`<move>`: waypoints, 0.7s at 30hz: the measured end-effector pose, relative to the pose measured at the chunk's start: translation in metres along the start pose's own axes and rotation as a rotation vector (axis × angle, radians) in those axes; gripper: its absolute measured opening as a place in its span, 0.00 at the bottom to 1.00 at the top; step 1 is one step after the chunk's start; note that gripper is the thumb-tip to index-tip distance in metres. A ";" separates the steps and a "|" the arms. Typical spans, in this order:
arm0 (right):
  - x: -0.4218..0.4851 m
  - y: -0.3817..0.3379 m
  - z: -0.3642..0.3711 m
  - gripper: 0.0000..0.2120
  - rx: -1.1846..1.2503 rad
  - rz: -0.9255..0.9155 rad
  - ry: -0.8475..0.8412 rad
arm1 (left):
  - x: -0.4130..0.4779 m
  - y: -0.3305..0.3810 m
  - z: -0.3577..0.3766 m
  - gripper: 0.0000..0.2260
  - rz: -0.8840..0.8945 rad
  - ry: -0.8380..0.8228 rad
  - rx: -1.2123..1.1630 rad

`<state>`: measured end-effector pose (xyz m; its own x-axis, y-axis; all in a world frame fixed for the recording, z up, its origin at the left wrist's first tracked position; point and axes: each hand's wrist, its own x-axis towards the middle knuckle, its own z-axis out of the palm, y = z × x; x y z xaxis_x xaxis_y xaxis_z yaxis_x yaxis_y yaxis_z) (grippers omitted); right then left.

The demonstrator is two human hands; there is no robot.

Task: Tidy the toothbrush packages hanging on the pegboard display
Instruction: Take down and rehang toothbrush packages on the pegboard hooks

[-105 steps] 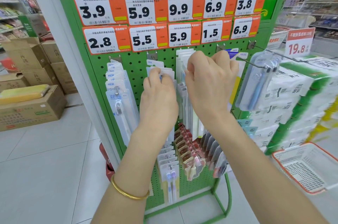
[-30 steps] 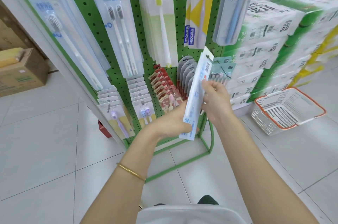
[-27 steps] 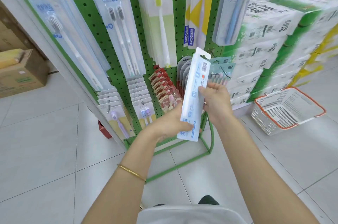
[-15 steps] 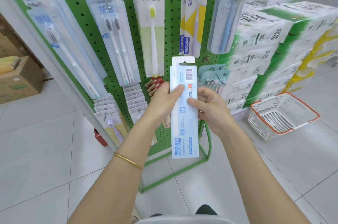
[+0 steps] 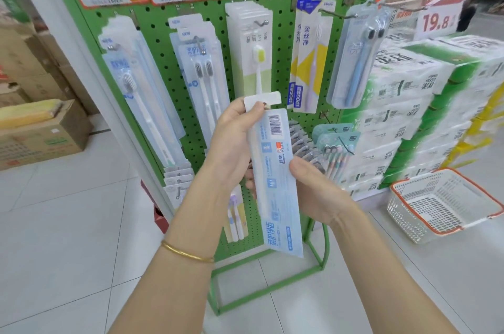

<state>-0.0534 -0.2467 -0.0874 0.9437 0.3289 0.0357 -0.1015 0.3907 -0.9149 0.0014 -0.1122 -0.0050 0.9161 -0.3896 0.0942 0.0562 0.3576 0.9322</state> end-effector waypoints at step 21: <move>0.095 -0.030 0.086 0.33 -0.937 -0.349 0.754 | -0.013 0.057 -0.037 0.13 0.361 0.360 0.363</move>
<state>0.0120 -0.1533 -0.0219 0.8516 -0.3632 0.3781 0.1611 -0.5051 -0.8479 0.0075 -0.0556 0.0337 0.9319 0.0350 0.3610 -0.3626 0.0778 0.9287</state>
